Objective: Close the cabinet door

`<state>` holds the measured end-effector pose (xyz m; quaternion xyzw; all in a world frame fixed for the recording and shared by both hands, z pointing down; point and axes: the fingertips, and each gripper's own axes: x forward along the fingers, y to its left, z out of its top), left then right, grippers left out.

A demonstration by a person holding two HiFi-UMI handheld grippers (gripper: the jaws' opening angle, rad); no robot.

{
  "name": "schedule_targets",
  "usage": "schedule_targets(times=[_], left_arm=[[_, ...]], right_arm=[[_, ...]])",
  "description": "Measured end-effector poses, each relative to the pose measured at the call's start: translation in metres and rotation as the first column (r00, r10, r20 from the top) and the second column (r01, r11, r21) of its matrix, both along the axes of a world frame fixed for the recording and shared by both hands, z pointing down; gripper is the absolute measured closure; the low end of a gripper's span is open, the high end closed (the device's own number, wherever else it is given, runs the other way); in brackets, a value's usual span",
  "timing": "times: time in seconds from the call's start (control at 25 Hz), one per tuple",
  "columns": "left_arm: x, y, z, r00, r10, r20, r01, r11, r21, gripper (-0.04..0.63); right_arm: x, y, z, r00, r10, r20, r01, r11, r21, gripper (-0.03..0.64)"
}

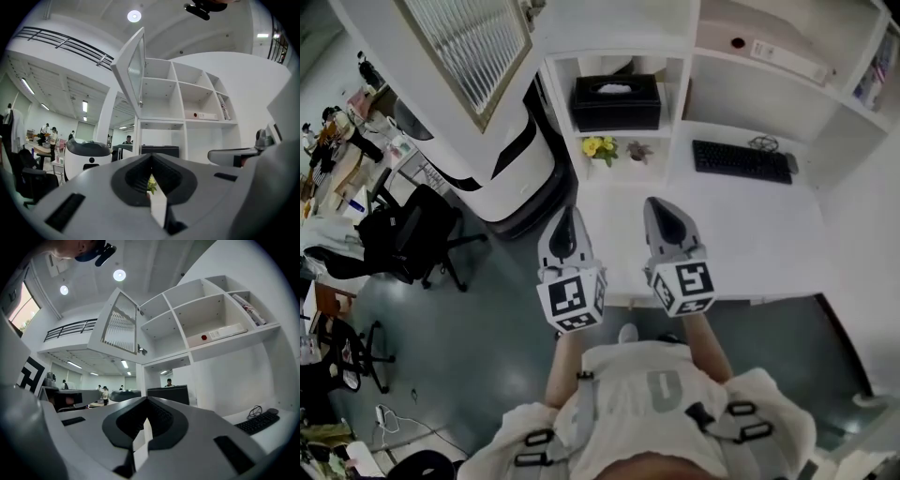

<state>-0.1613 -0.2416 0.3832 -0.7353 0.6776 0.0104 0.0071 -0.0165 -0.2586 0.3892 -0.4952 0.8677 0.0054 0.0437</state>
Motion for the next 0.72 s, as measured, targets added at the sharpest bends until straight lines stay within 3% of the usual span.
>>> schedule_targets(times=[0.4, 0.72], left_arm=[[-0.04, 0.004, -0.001, 0.98, -0.192, -0.057, 0.192, 0.981, -0.005, 0.591], [-0.035, 0.015, -0.001, 0.969, -0.244, -0.037, 0.244, 0.97, -0.007, 0.591]], right_arm=[[-0.033, -0.018, 0.001, 0.986, -0.167, -0.018, 0.166, 0.986, -0.033, 0.62], [-0.026, -0.022, 0.001, 0.979, -0.2, 0.026, 0.201, 0.978, -0.045, 0.62]])
